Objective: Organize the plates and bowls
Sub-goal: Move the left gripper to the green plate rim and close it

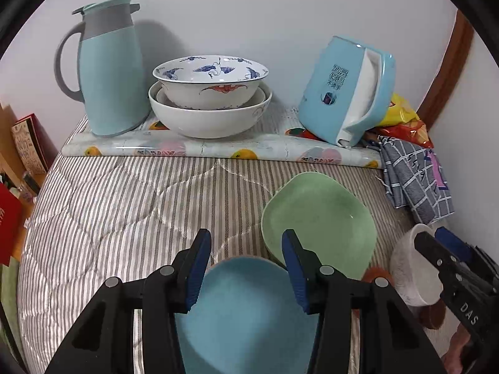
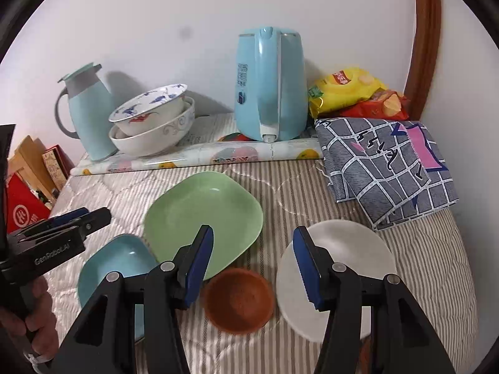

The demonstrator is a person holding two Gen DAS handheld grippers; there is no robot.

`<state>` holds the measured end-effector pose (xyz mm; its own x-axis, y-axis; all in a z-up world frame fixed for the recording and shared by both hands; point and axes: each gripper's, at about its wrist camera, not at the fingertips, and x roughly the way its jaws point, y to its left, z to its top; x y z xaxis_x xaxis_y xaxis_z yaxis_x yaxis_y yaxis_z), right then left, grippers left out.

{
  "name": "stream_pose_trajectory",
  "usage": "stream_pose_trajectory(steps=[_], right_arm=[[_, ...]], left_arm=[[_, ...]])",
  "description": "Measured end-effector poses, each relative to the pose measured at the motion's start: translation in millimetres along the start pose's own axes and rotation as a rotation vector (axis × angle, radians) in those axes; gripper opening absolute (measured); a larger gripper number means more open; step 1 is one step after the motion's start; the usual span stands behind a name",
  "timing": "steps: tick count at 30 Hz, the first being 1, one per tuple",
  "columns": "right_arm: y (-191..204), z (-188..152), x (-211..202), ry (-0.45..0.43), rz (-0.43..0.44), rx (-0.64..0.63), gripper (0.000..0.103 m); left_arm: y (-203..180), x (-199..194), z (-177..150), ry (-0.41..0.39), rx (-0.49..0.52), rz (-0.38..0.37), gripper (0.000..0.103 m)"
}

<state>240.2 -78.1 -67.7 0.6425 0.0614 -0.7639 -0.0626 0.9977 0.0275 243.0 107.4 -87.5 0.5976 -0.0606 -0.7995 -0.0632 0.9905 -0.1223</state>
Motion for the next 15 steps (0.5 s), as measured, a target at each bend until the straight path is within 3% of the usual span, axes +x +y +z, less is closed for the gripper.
stream_pose_trajectory(steps=[15], right_arm=[[-0.5,15.9,63.5,0.089,-0.003,-0.031,0.047]], left_arm=[[-5.2,47.7,13.6,0.042,-0.010,-0.011,0.045]])
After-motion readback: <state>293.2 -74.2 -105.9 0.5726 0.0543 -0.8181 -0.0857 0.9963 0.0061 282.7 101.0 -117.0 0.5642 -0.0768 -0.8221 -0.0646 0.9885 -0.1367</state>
